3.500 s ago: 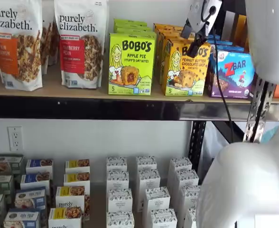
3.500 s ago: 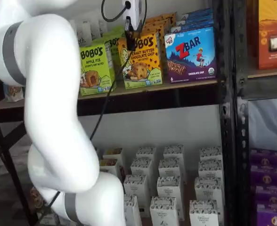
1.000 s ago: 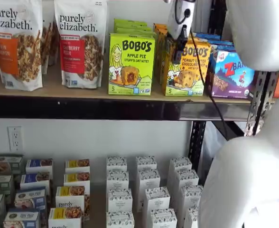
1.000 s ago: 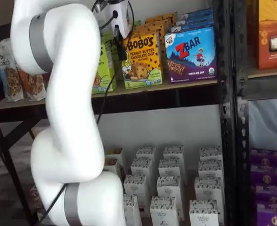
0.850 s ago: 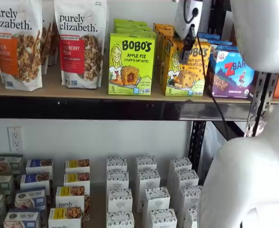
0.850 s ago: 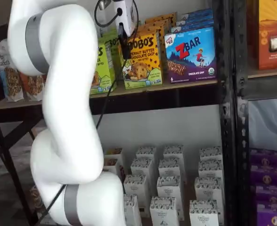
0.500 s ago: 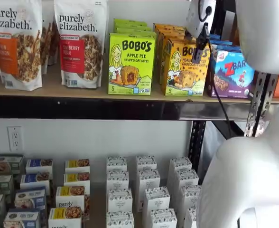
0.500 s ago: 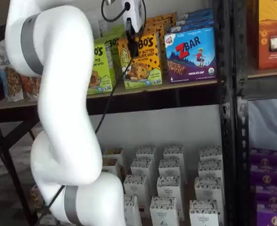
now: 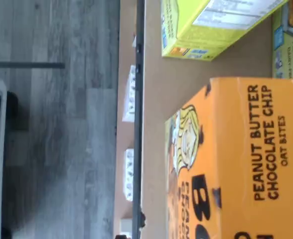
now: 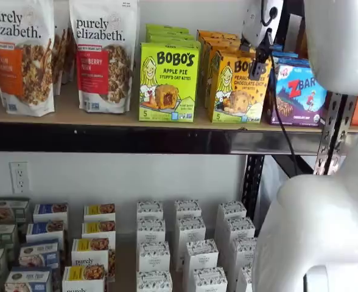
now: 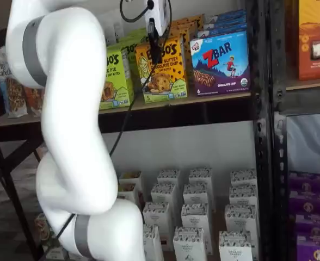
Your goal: Pick up the orange box on the top shelf, the fifth box from the left
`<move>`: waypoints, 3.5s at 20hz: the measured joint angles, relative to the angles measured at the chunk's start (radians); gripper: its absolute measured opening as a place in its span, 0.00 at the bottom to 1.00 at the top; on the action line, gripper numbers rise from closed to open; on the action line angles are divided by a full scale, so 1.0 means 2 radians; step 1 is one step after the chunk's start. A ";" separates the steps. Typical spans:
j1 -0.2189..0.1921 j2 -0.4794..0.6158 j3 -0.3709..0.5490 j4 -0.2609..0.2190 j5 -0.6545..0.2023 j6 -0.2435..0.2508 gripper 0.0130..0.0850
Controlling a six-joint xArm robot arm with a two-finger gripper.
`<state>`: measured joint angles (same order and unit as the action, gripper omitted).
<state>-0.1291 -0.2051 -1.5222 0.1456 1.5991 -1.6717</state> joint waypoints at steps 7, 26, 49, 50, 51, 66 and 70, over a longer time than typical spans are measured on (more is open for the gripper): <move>-0.008 -0.005 0.007 0.016 -0.017 -0.006 1.00; 0.008 0.008 0.000 -0.006 -0.019 0.005 1.00; 0.004 0.019 -0.014 -0.005 -0.011 0.002 0.72; 0.004 0.019 -0.015 -0.005 -0.011 0.001 0.72; 0.003 0.020 -0.015 -0.006 -0.011 0.001 0.72; 0.005 0.021 -0.017 -0.006 -0.011 0.003 0.44; 0.006 0.021 -0.017 -0.004 -0.011 0.004 0.39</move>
<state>-0.1171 -0.1632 -1.5555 0.1371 1.5773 -1.6634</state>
